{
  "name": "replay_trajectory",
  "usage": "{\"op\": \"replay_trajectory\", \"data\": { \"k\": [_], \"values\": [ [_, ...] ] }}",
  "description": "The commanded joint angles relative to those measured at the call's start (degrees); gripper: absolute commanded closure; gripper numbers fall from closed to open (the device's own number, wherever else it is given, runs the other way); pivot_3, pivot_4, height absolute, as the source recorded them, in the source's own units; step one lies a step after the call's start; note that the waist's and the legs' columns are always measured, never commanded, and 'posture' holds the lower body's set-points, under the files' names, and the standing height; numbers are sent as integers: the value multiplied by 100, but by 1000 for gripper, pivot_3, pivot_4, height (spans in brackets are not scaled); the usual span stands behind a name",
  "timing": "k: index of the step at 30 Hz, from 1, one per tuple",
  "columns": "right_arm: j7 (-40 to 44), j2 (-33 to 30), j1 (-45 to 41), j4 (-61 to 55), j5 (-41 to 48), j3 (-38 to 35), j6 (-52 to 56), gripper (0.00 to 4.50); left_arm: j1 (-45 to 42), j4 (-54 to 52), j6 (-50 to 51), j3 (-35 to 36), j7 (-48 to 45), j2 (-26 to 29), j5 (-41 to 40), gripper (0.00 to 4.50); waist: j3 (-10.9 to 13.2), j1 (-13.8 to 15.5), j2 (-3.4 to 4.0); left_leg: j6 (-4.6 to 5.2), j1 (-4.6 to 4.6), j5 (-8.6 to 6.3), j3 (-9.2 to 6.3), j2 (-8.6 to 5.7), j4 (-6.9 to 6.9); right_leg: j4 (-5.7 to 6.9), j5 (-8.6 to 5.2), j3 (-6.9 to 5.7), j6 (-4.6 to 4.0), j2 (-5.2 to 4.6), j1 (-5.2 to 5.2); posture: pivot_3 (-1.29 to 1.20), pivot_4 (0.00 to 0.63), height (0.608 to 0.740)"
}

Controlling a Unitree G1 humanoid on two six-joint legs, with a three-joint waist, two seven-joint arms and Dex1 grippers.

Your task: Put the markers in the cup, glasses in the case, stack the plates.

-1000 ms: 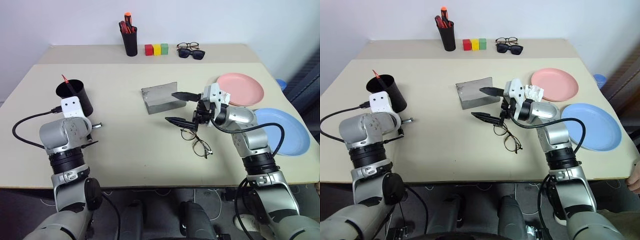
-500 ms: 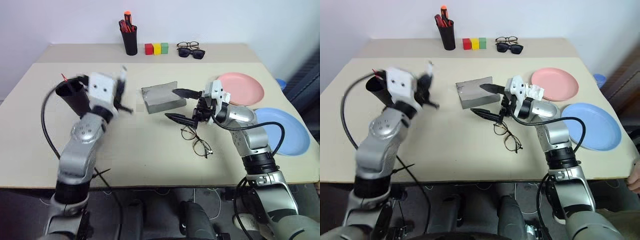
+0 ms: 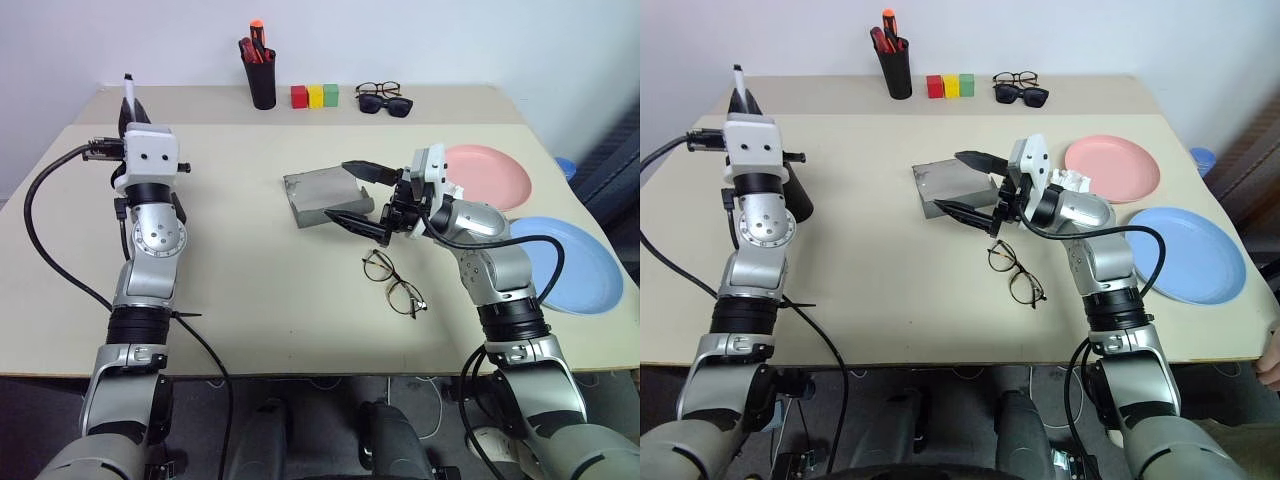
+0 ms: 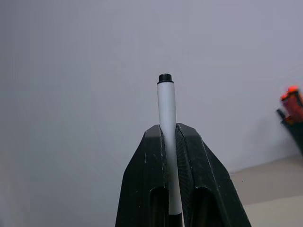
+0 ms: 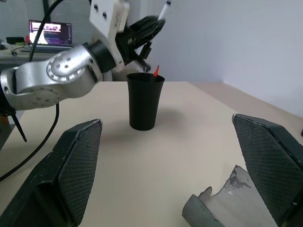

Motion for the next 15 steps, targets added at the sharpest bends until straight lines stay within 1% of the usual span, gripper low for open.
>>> {"op": "replay_trajectory", "data": {
  "k": [1, 5, 11, 12, 15],
  "values": [
    [-45, 29, -141, -72, 21, -109, -133, 0, -153, 352, -236, 185, 263, 134, 77, 4463, 0, -1, 0, 0, 0, 0, 0, 0, 0, 0, 0, 0, 0, 0, 0, 0, 150, 740],
    [-63, 16, -117, -95, 22, -111, -139, 0, -168, 746, -454, 175, 360, 177, 88, 4463, 0, -1, 0, -1, -1, 1, 0, 0, -1, 1, 0, 0, 0, 0, -1, 0, 150, 740],
    [-98, -55, -50, -164, 13, -128, -126, 0, -258, 1056, -664, 89, 457, 169, 150, 4463, 0, 9, 0, -4, -1, 3, 0, 0, -2, 1, 1, 0, 0, 0, -1, 0, 150, 740],
    [-103, -67, -40, -177, 16, -134, -120, 0, -257, 1064, -628, 95, 467, 145, 147, 4112, 0, 8, 0, -5, -1, 3, 0, 0, -2, 1, 1, 0, 0, 0, -1, 0, 150, 740],
    [-124, -88, -23, -198, 16, -143, -115, 0, -179, 1036, -614, 93, 385, 80, 83, 2855, 0, 0, 0, -6, 0, 3, 0, 0, -2, 1, 1, 0, 0, 0, 0, 0, 150, 740]
  ]
}}
